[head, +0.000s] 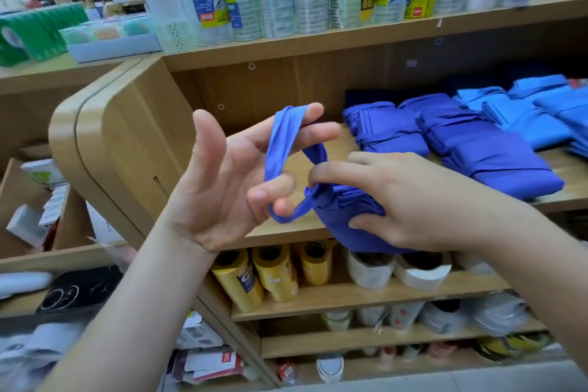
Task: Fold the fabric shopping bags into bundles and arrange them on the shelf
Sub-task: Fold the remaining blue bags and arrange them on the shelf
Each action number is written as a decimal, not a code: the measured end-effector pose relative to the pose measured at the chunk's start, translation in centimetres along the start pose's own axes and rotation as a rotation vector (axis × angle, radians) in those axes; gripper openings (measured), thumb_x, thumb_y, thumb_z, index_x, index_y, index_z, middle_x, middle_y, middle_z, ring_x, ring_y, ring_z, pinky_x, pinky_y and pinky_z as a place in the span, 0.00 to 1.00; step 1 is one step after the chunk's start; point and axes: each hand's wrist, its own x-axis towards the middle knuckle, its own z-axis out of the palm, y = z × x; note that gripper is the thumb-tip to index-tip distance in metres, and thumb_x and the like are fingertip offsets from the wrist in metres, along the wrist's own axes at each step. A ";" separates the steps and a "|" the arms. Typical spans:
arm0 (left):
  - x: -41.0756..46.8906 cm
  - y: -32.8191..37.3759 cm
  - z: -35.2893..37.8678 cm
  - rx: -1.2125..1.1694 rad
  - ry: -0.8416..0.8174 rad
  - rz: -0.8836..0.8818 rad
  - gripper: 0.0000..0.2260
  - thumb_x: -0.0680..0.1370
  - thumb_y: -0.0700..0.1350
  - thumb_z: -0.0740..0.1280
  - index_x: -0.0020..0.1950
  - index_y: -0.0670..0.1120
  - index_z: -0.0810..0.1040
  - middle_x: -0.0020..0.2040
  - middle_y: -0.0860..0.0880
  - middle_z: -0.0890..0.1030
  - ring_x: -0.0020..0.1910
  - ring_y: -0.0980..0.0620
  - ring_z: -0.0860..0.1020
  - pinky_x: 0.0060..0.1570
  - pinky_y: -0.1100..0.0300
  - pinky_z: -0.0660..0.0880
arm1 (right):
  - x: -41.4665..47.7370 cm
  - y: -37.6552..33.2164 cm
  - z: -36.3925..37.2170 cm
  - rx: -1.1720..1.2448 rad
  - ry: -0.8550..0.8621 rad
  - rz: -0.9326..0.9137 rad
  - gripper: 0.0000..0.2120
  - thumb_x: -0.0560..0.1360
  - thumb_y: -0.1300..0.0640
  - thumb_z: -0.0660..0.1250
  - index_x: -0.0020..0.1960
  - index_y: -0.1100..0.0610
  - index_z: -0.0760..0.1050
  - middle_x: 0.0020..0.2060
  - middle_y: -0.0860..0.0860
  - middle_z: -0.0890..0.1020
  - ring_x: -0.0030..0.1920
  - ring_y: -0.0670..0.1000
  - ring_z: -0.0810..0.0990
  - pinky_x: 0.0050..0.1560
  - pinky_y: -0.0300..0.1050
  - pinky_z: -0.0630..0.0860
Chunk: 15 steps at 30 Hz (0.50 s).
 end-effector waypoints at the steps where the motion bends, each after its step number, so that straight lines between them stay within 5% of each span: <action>1: 0.0 -0.1 0.0 0.022 0.105 0.022 0.39 0.69 0.58 0.74 0.72 0.37 0.69 0.59 0.44 0.78 0.27 0.60 0.66 0.32 0.66 0.78 | -0.1 0.2 0.2 -0.006 0.016 0.007 0.32 0.75 0.54 0.69 0.64 0.30 0.53 0.52 0.45 0.74 0.48 0.51 0.76 0.50 0.53 0.75; 3: 0.2 -0.3 -0.1 0.085 0.383 0.052 0.22 0.70 0.53 0.75 0.57 0.40 0.82 0.39 0.50 0.74 0.23 0.61 0.60 0.22 0.72 0.69 | -0.3 0.7 0.7 -0.016 0.026 0.003 0.30 0.75 0.55 0.69 0.64 0.32 0.56 0.53 0.46 0.76 0.48 0.53 0.78 0.49 0.55 0.76; 6: 0.9 -0.6 -0.2 0.085 0.732 0.039 0.09 0.71 0.48 0.69 0.35 0.43 0.81 0.30 0.53 0.63 0.19 0.61 0.60 0.17 0.73 0.61 | -0.6 0.9 1.6 -0.100 0.077 -0.064 0.26 0.70 0.57 0.67 0.62 0.38 0.64 0.48 0.46 0.79 0.38 0.50 0.76 0.39 0.53 0.77; 10: 1.7 -1.4 -0.9 0.113 0.887 -0.086 0.11 0.74 0.46 0.67 0.34 0.43 0.78 0.27 0.54 0.62 0.19 0.61 0.59 0.17 0.72 0.60 | -0.9 0.9 1.8 -0.168 0.240 -0.173 0.25 0.62 0.61 0.66 0.58 0.46 0.74 0.38 0.46 0.77 0.30 0.48 0.64 0.31 0.45 0.70; 15: 2.4 -3.6 -1.3 0.247 0.938 -0.217 0.10 0.77 0.45 0.67 0.38 0.43 0.78 0.24 0.55 0.61 0.17 0.60 0.58 0.18 0.70 0.61 | -0.6 1.0 2.0 -0.107 0.302 -0.170 0.24 0.62 0.64 0.66 0.56 0.49 0.77 0.39 0.46 0.76 0.34 0.45 0.59 0.32 0.40 0.61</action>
